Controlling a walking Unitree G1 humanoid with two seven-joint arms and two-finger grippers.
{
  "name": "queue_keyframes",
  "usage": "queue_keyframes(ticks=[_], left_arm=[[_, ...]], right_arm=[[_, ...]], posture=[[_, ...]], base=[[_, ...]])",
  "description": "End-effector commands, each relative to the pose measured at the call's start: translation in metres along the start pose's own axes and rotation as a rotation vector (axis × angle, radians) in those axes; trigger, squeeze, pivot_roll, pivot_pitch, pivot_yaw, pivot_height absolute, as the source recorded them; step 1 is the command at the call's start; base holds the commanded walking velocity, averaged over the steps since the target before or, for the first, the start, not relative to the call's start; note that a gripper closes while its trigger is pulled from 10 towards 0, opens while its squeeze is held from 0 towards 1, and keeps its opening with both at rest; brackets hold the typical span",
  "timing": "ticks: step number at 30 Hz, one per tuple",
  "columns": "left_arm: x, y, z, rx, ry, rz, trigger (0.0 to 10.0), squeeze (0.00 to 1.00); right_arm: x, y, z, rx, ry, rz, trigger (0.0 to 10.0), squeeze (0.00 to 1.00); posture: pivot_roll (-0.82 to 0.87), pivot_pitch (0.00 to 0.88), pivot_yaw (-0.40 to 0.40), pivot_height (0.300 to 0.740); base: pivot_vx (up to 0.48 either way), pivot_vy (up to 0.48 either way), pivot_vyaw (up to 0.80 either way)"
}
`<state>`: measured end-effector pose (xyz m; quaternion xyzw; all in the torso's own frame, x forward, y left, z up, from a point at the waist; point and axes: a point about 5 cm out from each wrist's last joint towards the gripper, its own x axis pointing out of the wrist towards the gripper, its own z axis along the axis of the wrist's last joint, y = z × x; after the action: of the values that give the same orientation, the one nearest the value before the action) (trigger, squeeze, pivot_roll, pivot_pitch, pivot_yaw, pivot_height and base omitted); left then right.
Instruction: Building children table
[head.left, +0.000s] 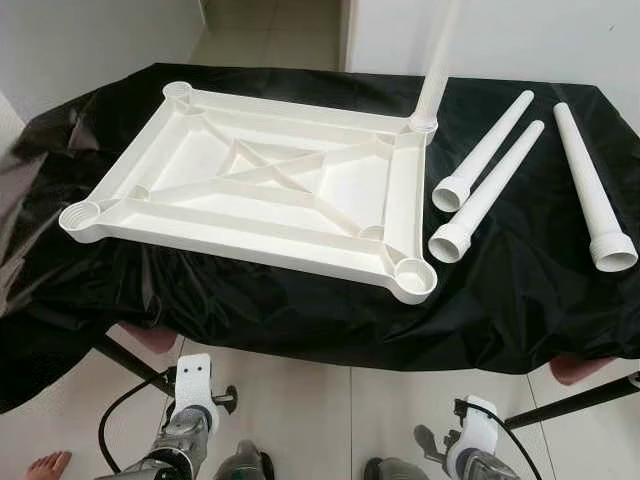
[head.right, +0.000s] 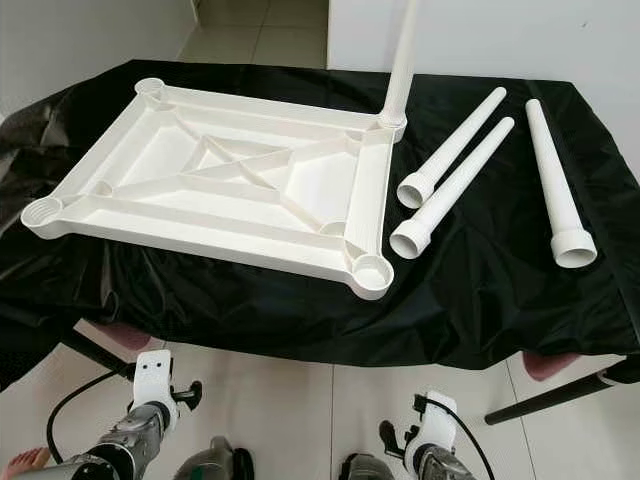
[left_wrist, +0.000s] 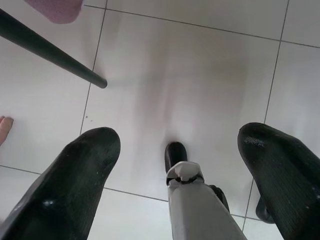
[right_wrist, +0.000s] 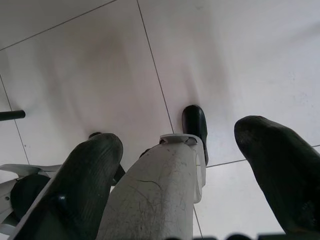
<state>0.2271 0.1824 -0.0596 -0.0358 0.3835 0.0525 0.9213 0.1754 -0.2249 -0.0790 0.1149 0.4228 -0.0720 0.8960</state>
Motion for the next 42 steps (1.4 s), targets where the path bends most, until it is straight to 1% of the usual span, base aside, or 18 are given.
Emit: queue_keyframes(ticks=[1,6,7,9,11,13,14,17,21,25,29,32,35,38,40,41,42], left_arm=[[-0.002,0.003,-0.009,0.004,0.035,0.034,10.0,0.0],[-0.002,0.003,-0.011,-0.001,0.041,0.04,10.0,0.0],[-0.002,0.003,-0.012,0.002,0.041,0.04,10.0,0.0],[-0.003,0.004,-0.012,0.005,0.041,0.04,10.0,0.0],[-0.003,0.004,-0.014,-0.001,0.044,0.042,10.0,0.0],[-0.003,0.004,-0.015,-0.004,0.045,0.043,10.0,0.0],[-0.003,0.004,-0.015,-0.004,0.045,0.043,10.0,0.0],[-0.005,0.006,-0.02,-0.003,0.057,0.045,10.0,0.0],[-0.005,0.006,-0.022,0.004,0.059,0.044,10.0,0.0],[-0.006,0.009,-0.022,0.003,0.057,0.052,10.0,0.0],[-0.006,0.01,-0.021,0.003,0.054,0.054,10.0,0.0],[-0.006,0.011,-0.02,0.003,0.046,0.06,10.0,0.0],[-0.006,0.011,-0.02,0.014,0.043,0.054,10.0,0.0],[-0.005,0.01,-0.019,0.032,0.038,0.048,10.0,0.0],[-0.005,0.009,-0.017,0.041,0.034,0.046,10.0,0.0],[-0.004,0.005,-0.016,0.057,0.025,0.033,10.0,0.0],[-0.004,0.004,-0.016,0.063,0.024,0.027,10.0,0.0]], right_arm=[[-0.002,0.0,-0.012,-0.001,0.042,-0.002,10.0,0.0],[-0.008,-0.011,-0.022,0.005,0.053,-0.018,10.0,0.0],[-0.011,-0.017,-0.024,0.008,0.054,-0.023,10.0,0.0],[-0.013,-0.024,-0.026,0.012,0.055,-0.027,10.0,0.0],[-0.019,-0.036,-0.03,0.017,0.055,-0.039,10.0,0.0],[-0.021,-0.041,-0.031,0.018,0.054,-0.043,10.0,0.0],[-0.021,-0.041,-0.031,0.018,0.054,-0.043,10.0,0.0],[-0.025,-0.053,-0.028,0.008,0.052,-0.052,10.0,0.0],[-0.022,-0.05,-0.02,-0.024,0.05,-0.047,10.0,0.0],[-0.013,-0.037,-0.004,-0.041,0.024,-0.032,10.0,0.0],[-0.01,-0.031,0.001,-0.054,0.01,-0.016,10.0,0.0],[-0.001,-0.012,0.018,-0.096,-0.022,0.031,10.0,0.0],[0.005,0.003,0.029,-0.115,-0.037,0.054,10.0,0.0],[0.006,0.006,0.032,-0.126,-0.043,0.062,10.0,0.0],[0.006,0.004,0.032,-0.134,-0.043,0.064,10.0,0.0],[0.005,0.001,0.032,-0.161,-0.041,0.066,10.0,0.0],[0.004,-0.001,0.032,-0.168,-0.04,0.066,10.0,0.0]], posture=[[-0.01,0.067,0.039,0.74],[-0.01,0.072,0.04,0.74],[-0.01,0.079,0.039,0.74],[-0.01,0.079,0.039,0.74],[-0.01,0.089,0.041,0.74],[-0.01,0.089,0.041,0.74],[-0.01,0.089,0.041,0.74],[-0.01,0.104,0.044,0.74],[-0.01,0.106,0.043,0.74],[-0.01,0.108,0.041,0.74],[0.0,0.109,0.04,0.74],[0.0,0.103,0.041,0.74],[0.0,0.093,0.041,0.74],[0.0,0.088,0.032,0.74],[0.01,0.088,0.029,0.74],[0.01,0.089,0.023,0.74],[0.01,0.089,0.023,0.74]], base=[[0.0,0.0,0.0],[0.0,0.0,0.0],[0.0,0.0,0.0],[0.0,0.0,0.0],[0.0,0.0,0.0],[0.0,0.0,0.0],[0.0,0.0,0.0],[0.0,0.0,0.0],[0.0,0.0,0.0],[0.0,0.0,0.0],[0.0,0.0,0.0],[0.0,0.0,0.0],[0.0,0.0,0.0],[0.0,0.0,0.0],[0.0,0.0,0.0],[0.0,0.0,0.0],[0.0,0.0,0.0]])
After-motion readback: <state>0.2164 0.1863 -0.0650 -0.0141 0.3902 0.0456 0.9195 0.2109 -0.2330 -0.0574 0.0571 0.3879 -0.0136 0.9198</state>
